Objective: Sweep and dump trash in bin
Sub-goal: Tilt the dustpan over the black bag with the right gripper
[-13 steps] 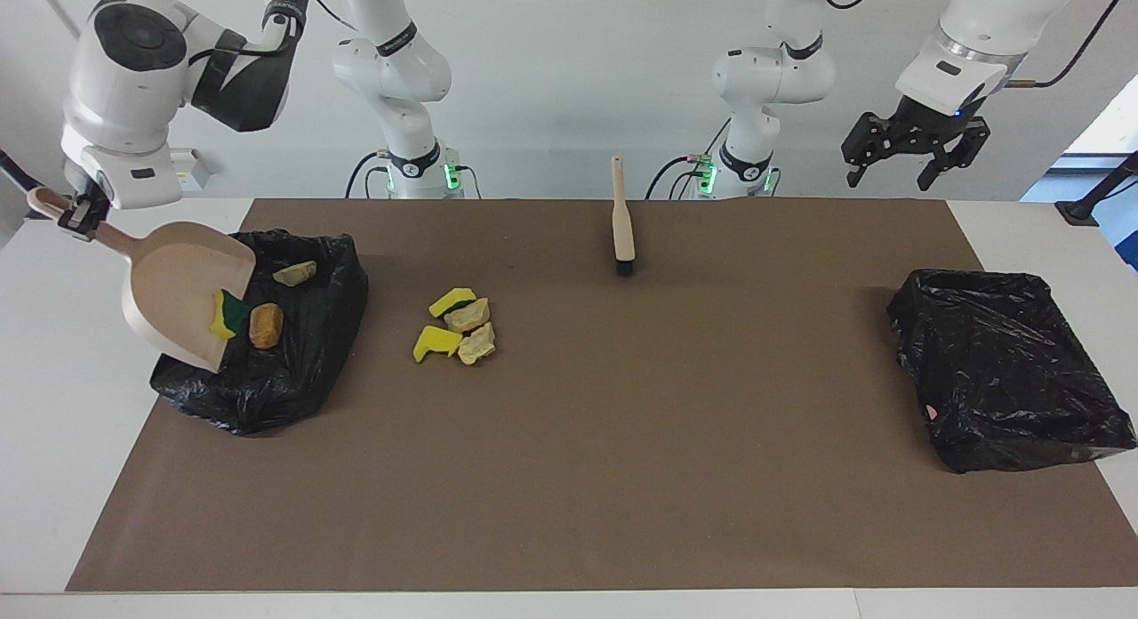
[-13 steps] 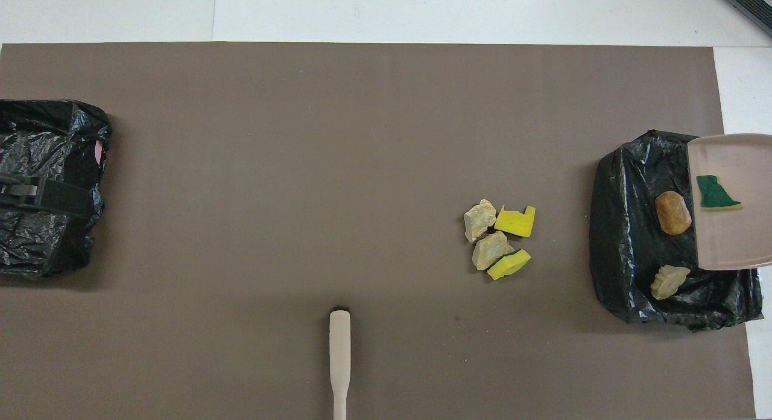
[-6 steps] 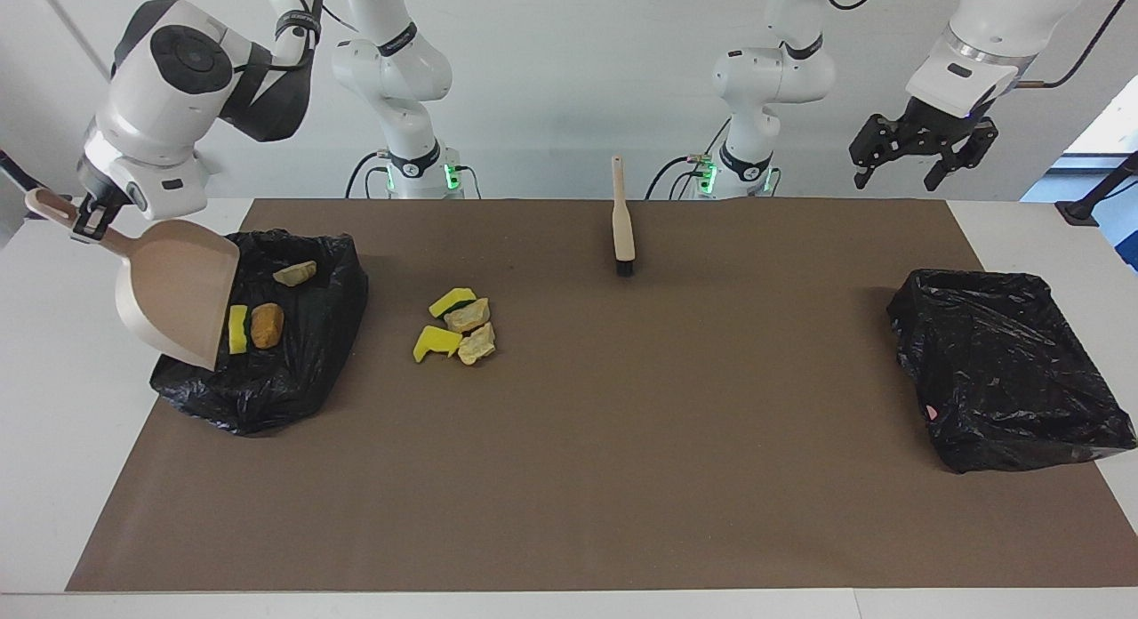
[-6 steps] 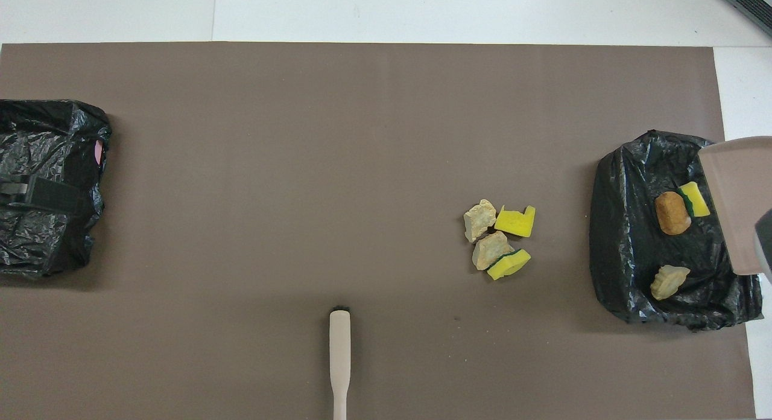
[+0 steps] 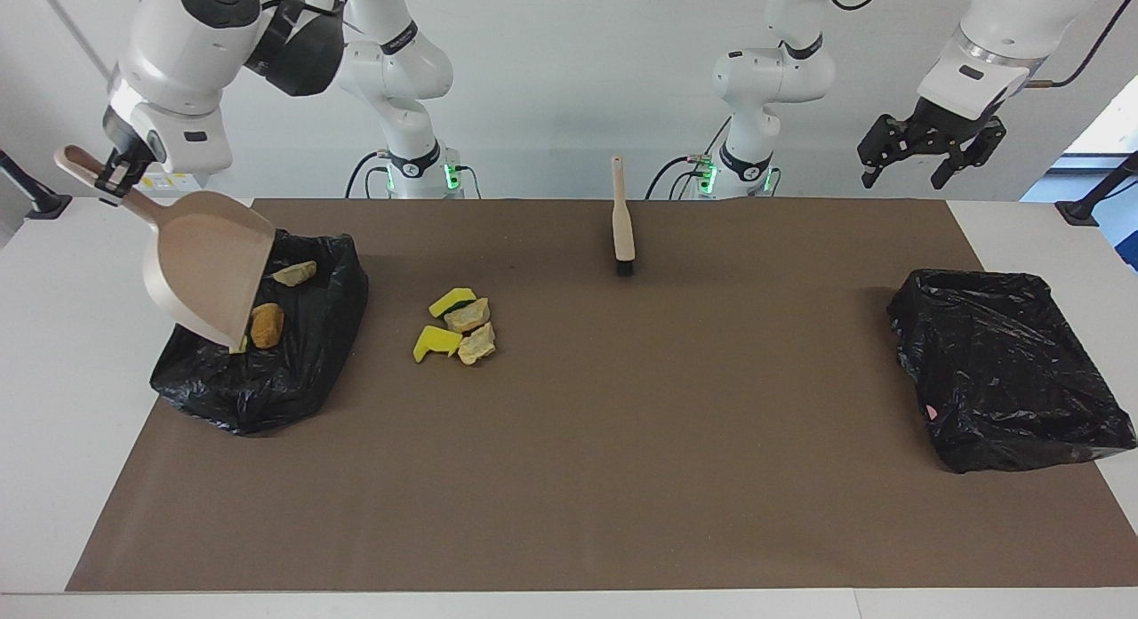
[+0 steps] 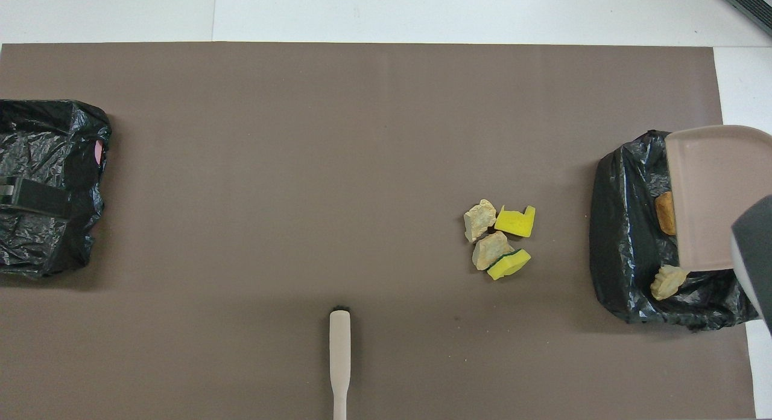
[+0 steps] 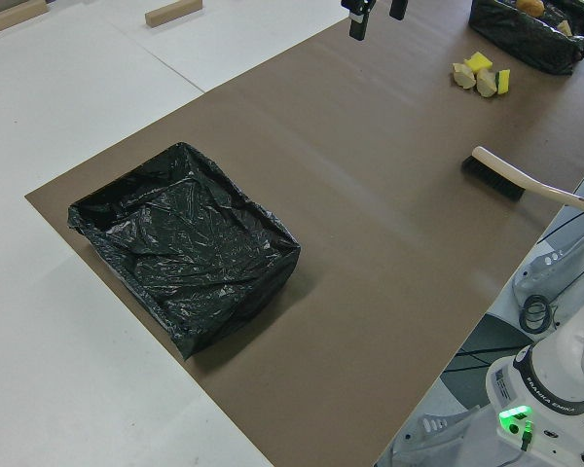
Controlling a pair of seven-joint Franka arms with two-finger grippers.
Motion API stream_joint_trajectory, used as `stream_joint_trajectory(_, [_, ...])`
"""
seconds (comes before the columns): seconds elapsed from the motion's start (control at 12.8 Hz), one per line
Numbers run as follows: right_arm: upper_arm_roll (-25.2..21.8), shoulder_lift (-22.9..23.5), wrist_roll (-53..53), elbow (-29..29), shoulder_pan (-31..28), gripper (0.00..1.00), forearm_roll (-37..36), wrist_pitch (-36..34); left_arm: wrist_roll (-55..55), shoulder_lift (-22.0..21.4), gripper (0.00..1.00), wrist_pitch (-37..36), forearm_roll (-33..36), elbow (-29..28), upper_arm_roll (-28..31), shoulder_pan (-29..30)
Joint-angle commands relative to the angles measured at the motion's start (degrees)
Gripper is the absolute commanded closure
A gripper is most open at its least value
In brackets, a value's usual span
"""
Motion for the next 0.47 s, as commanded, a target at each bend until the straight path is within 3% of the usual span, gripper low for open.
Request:
stream_joint_trajectory(0.0, [0.06, 0.30, 8.83, 0.58, 2.55, 1.00, 7.73, -1.04, 0.86, 1.54, 0.00, -1.33, 0.76, 2.00, -1.00, 0.90])
stream_joint_trajectory(0.16, [0.06, 0.91, 18.74, 0.66, 7.20, 1.00, 11.52, -1.39, 0.86, 2.94, 0.00, -1.68, 0.84, 3.83, -1.00, 0.90])
stream_joint_trajectory(0.39, [0.06, 6.70, 39.05, 2.14, 15.29, 1.00, 19.51, -1.39, 0.78, 3.04, 0.00, -1.33, 1.02, 4.55, -1.00, 0.99])
